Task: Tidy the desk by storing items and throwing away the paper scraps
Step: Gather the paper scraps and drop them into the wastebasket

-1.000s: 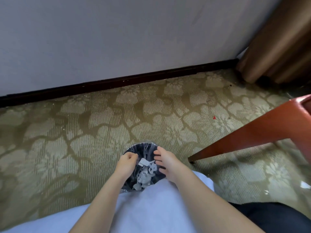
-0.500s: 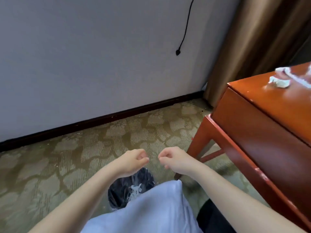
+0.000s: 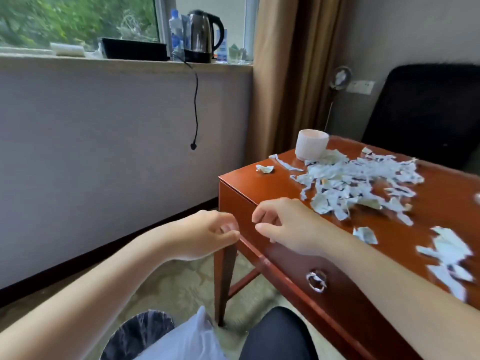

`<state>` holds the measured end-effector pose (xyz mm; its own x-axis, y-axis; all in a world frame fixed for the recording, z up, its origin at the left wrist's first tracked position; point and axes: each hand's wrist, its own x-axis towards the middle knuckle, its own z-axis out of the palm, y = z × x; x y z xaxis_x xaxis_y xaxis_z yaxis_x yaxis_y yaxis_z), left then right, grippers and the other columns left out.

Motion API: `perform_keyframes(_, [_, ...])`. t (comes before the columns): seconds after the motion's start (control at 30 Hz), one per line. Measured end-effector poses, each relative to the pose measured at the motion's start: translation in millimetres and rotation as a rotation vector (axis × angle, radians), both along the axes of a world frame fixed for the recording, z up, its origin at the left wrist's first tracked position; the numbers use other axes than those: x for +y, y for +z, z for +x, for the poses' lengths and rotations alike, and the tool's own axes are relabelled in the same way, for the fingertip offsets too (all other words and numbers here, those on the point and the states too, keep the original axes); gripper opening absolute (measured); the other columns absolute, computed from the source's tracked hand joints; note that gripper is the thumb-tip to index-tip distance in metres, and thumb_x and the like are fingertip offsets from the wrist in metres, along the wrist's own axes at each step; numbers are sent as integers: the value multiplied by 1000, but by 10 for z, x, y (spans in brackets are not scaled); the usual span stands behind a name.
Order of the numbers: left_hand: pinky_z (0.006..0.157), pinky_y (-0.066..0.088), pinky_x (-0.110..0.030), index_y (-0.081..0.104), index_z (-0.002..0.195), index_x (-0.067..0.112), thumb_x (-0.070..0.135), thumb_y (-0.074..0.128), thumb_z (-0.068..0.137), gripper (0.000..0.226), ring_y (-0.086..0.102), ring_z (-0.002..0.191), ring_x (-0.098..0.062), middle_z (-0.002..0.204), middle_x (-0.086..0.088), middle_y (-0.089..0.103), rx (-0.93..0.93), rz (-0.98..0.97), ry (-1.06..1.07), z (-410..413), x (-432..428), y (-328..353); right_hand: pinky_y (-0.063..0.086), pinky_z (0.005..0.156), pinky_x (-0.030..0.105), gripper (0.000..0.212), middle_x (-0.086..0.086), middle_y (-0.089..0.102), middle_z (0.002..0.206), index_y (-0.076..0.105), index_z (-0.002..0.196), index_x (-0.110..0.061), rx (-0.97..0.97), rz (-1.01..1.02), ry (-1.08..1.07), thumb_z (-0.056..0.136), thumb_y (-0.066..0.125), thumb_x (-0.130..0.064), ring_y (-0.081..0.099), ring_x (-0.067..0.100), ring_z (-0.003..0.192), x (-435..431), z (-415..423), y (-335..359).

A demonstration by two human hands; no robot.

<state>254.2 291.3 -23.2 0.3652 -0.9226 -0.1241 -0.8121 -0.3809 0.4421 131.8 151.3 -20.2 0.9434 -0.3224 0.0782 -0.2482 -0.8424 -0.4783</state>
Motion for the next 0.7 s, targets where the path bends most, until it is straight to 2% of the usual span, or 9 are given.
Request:
perform_keyframes(0.13, [88,48,-22,59,106,28,38,45,95,20,59,101,-6,107,12,62,-3,-54,-98,-342,-399,123,48,76,20,14,-15,57,87,64,101,-23,-37,-38,-124,91,56,-27,54,1,78,-361,-576,110])
perform_keyframes(0.2, [86,45,-21,58,104,28,37,46,95,18,57,101,-6,110,10,61,-26,-67,-138,-485,-625,117,47,75,20,13,-15,57,87,64,101,-24,-30,-43,-195,90,57,-27,53,1,78,-524,-868,139])
perform_keyframes(0.27, [92,43,-25,57,112,26,38,48,94,23,52,107,-10,119,5,57,-65,-98,-166,-591,-857,50,47,76,21,16,-10,60,96,64,103,-26,-10,-62,-282,90,57,-32,54,4,85,-666,-1154,138])
perform_keyframes(0.37, [105,36,-32,48,128,26,40,50,92,38,43,124,-18,135,0,45,-77,-159,-150,-725,-1189,-126,48,90,28,26,-8,56,119,58,113,-32,18,-127,-425,90,53,-43,50,7,105,-791,-1531,109])
perform_keyframes(0.43, [111,30,-37,40,135,25,44,50,91,49,33,133,-23,146,-3,33,-112,-192,-77,-823,-1374,-247,40,103,35,44,-11,39,141,45,128,-37,96,-140,-499,88,51,-53,36,10,128,-810,-1723,65])
perform_keyframes(0.5, [114,24,-43,29,142,25,51,48,89,61,23,140,-26,154,-4,21,-163,-226,4,-899,-1528,-343,25,113,45,70,-11,15,156,24,142,-41,203,-132,-528,81,48,-66,15,14,143,-812,-1855,-4])
perform_keyframes(0.6, [116,15,-48,9,149,27,62,49,84,84,9,146,-27,159,-3,5,-148,-284,90,-949,-1693,-429,8,117,48,95,-8,-13,158,-2,147,-40,294,-141,-558,73,44,-78,-11,18,147,-831,-1919,-166])
perform_keyframes(0.7, [115,12,-53,0,149,31,76,48,71,102,2,147,-26,160,-1,-1,-125,-321,92,-944,-1797,-464,4,117,48,98,-3,-21,157,-8,148,-35,293,-189,-617,74,38,-79,-18,23,145,-928,-1887,-311])
